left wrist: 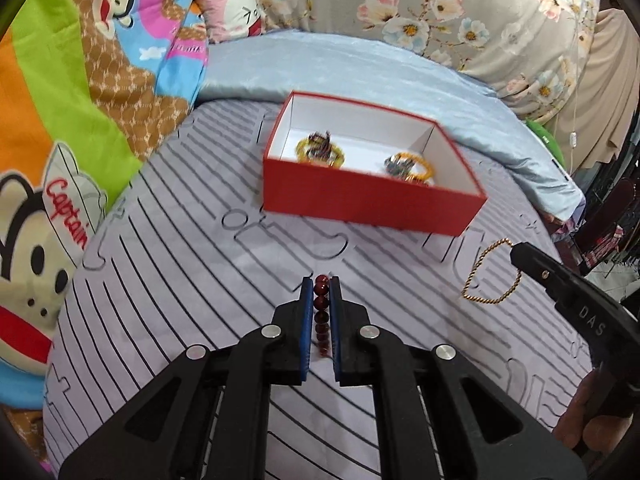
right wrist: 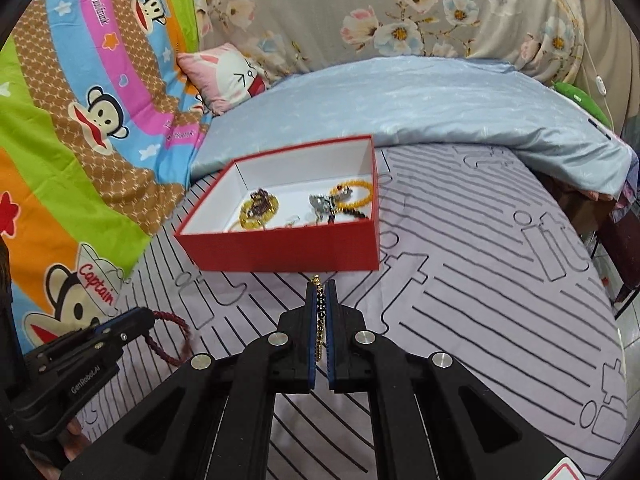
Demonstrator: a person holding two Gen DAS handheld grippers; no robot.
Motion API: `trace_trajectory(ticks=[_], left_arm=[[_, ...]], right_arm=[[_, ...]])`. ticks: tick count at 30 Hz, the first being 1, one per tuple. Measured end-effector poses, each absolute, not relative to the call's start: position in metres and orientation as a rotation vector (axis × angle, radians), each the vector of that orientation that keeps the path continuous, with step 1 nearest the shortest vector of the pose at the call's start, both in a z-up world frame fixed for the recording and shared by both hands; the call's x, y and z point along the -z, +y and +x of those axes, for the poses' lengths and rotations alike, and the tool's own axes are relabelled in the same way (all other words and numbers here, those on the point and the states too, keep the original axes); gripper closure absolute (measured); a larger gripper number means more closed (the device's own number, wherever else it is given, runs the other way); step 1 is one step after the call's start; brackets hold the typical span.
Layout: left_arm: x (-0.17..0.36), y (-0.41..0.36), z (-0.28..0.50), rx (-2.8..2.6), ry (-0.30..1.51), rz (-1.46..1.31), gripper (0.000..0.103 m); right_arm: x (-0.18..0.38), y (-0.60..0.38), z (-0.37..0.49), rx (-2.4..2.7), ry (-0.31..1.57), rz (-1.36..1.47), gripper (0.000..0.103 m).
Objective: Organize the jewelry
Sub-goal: 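Carry the red bracelet and gold chain into the box and open both tools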
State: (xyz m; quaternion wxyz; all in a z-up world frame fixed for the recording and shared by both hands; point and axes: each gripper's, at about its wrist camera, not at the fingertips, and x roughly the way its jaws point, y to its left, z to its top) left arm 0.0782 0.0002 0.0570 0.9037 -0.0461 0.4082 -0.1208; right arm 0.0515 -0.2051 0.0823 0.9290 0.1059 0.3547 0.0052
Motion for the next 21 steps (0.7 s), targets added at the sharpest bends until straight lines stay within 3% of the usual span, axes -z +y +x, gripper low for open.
trace_trajectory(ticks=[12,21], left_arm=[[-0.137,-0.020,0.105,0.295,0.695,-0.052,0.096],[-0.166,-0.047,0.156,0.287,0.632,0.008,0.096]], right_arm=[[-0.137,-0.198,0.076,-0.077,0.628,0.163,0.100],[-0.153,-0.201,0.138,-0.087,0.603,0.161,0.100]])
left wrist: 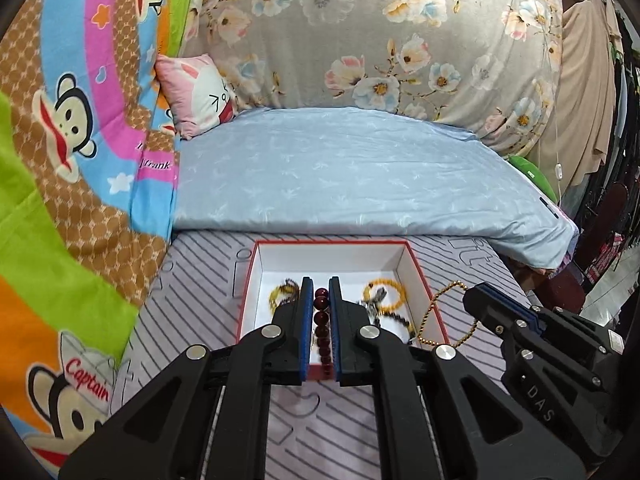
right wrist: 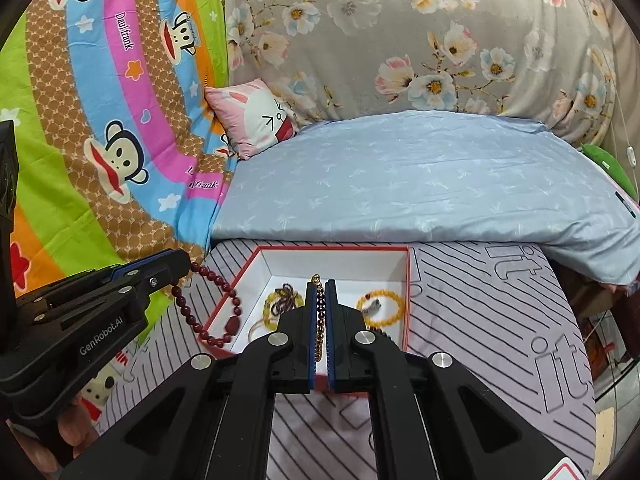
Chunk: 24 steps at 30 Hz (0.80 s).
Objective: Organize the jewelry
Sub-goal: 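Carry the red bracelet and gold chain into the box and open both tools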
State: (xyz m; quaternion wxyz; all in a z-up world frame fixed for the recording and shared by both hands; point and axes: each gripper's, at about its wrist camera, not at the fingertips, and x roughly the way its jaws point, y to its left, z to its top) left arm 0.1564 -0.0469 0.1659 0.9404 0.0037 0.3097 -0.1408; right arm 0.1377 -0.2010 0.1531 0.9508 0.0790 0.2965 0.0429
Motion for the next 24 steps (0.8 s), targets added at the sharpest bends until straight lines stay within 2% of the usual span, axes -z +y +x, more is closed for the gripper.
trace_trajectory(ticks=[13,24], left_arm=[[-0.139,-0.068,0.230,0.242,0.680,0.047,0.096],[-0.110,-0.080,0.259,0.223,0.731,0.066,0.096]], right_arm=[[-0.130,-0.211,0.200,-0.073,0.661,0.165,0.100],[-0.099,-0.209,0.228,-0.058,0.728,0.146,0.100]])
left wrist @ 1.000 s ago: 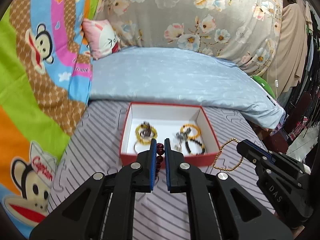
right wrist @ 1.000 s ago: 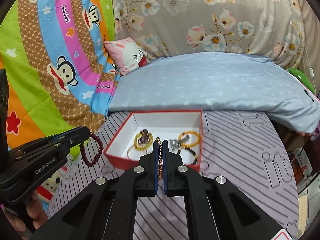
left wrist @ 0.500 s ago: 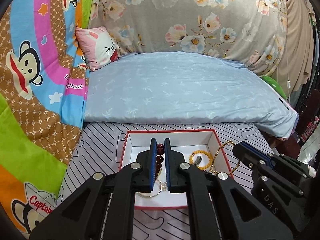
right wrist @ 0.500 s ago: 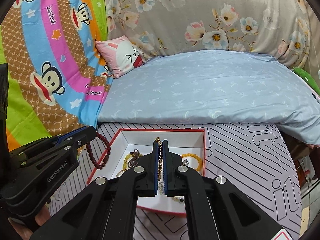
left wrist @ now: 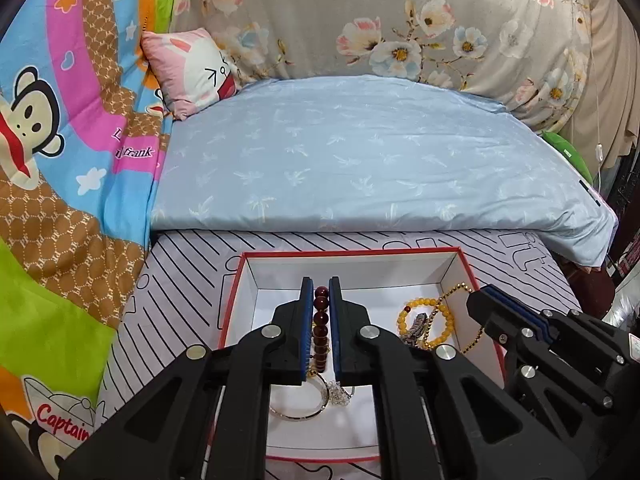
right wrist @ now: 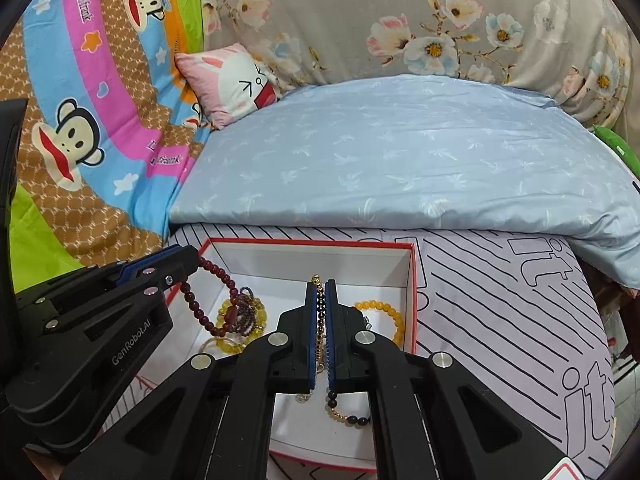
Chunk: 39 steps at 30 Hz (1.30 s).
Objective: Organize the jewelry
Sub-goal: 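Carry the red bracelet and gold chain into the box and open both tools, then withdraw both tools from the red box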
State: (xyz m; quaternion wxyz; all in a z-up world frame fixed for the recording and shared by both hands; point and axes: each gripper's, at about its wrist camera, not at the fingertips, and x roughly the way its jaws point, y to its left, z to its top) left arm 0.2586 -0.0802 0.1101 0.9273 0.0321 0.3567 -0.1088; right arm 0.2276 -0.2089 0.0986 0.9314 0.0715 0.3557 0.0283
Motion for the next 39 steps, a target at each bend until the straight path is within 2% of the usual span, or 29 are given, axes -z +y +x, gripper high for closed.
trace_trajectory(ticks=[3,4,5,6,7,8,10,18,30,35,39], left_arm=[[-0.102,-0.081,0.263,0.215,0.737,0.071,0.096],[-0.101,-0.081,0.264,0.207,0.733,0.073,0.091],[-0.100,-0.082,0.265,0.205,0.734,0.076,0.083],[-0.099,-0.082,0.265,0.203,0.733,0.080,0.059],[-0.099,-0.082,0.263,0.179,0.718,0.090,0.049],[-0.099,-0.082,0.261,0.167,0.703,0.097,0.049],[-0.101,-0.081,0.258,0.174,0.698,0.103,0.043],[-0.106,-0.074,0.244,0.149,0.683,0.089,0.042],[-0.120,-0.053,0.210,0.112,0.669,0.068,0.038],[-0.120,-0.049,0.195,0.095,0.667,0.072,0.032],[-0.119,-0.046,0.177,0.078,0.657,0.074,0.020]], right_arm=[[-0.091,-0.205,0.232,-0.052,0.745,0.127,0.099],[-0.090,-0.202,0.232,-0.046,0.743,0.115,0.095],[-0.089,-0.200,0.232,-0.033,0.743,0.100,0.087],[-0.089,-0.199,0.231,-0.012,0.742,0.081,0.083],[-0.088,-0.198,0.230,0.000,0.739,0.068,0.067],[-0.089,-0.197,0.227,0.006,0.731,0.061,0.053],[-0.091,-0.195,0.223,0.015,0.718,0.050,0.051],[-0.102,-0.190,0.209,0.026,0.709,0.026,0.049],[-0.113,-0.194,0.173,0.059,0.697,0.051,0.038],[-0.113,-0.195,0.158,0.091,0.697,0.052,0.030],[-0.109,-0.198,0.140,0.118,0.698,0.068,0.027]])
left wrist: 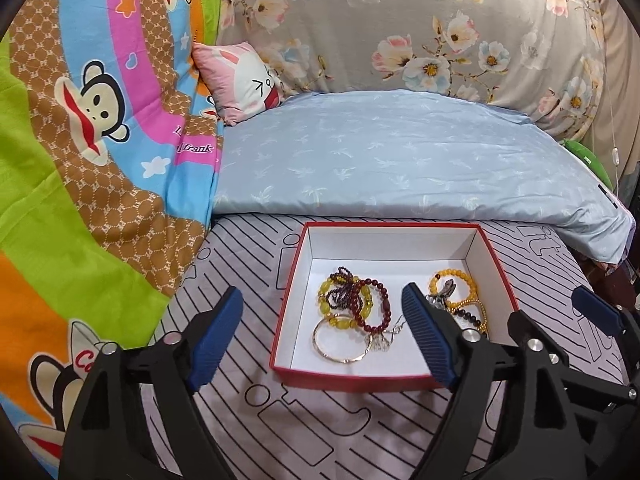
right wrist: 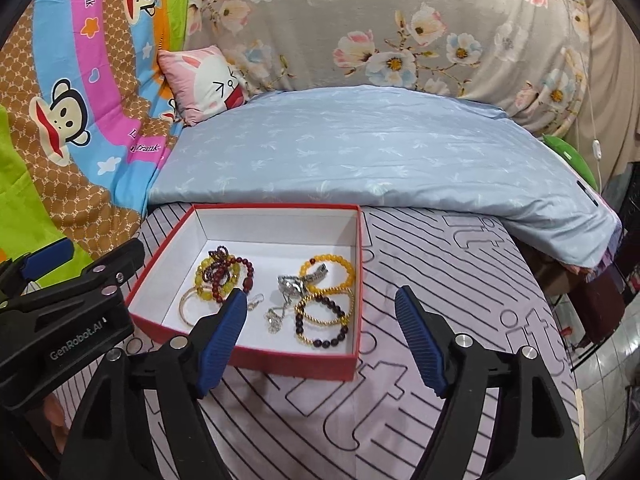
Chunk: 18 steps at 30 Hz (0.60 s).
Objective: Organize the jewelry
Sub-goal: 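Withdraw both tools from the red box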
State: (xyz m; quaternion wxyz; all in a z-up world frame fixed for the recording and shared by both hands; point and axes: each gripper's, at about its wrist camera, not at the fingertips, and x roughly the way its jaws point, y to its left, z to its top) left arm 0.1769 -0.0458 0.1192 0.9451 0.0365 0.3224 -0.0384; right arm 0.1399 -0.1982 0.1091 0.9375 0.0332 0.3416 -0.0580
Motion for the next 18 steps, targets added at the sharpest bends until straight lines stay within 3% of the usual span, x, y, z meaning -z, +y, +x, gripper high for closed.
trace_trajectory(ticks=[10,18], left_arm=[[-0.111,-0.042,0.143,0.063,0.663,0.084,0.011],[-0.110,-0.036,0.135,0.047,0.664,0.072,0.009]], right_arm=[[-0.100,-0.201,0.102,0.163,0.700,0.104,0.021],[-0.104,-0.202,0.097,0.164,0.697,0.118,0.021]])
